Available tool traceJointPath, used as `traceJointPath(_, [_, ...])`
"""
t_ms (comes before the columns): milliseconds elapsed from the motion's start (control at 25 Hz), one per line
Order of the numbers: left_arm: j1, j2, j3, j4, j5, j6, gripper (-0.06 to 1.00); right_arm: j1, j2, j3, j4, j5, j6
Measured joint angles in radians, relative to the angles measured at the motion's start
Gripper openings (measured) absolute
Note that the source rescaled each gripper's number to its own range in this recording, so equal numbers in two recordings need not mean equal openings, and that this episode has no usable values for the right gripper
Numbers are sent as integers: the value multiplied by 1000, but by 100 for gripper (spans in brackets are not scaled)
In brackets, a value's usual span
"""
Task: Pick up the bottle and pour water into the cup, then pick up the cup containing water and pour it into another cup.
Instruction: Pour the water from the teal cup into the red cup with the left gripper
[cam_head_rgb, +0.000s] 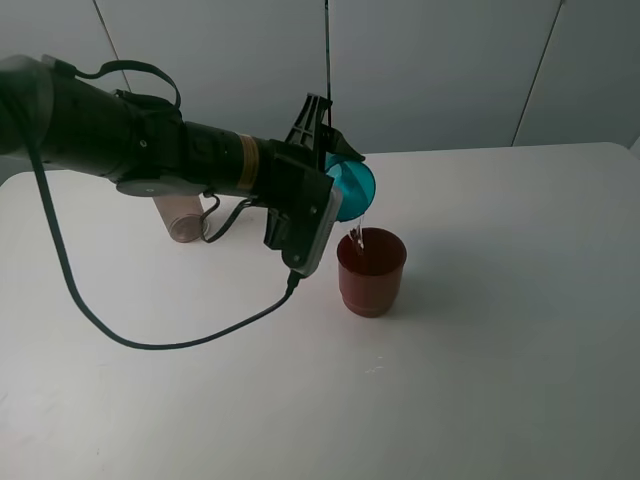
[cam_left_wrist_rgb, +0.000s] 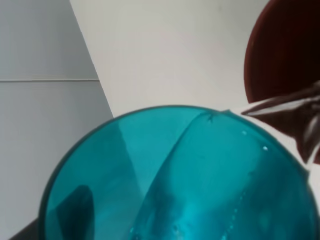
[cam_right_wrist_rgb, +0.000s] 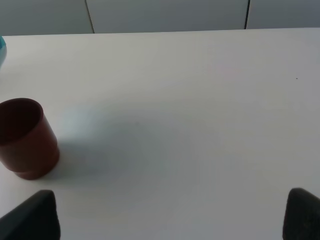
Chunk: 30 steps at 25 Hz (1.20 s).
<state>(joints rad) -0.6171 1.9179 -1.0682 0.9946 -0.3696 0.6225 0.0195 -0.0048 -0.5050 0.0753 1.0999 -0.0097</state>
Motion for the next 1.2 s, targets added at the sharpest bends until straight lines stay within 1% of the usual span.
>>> traceJointPath(240, [0,0,0,-2,-2,32,19,0,0,0,0,0,0])
traceJointPath(680, [0,-1,-23,-5,-16,38,19,0,0,0,0,0,0])
traceJointPath(960, [0,-1,-24,-7,-21,105,19,0,0,0,0,0,0])
traceJointPath(1200, [0,-1,-24,-7,-21,121,19,0,0,0,0,0,0])
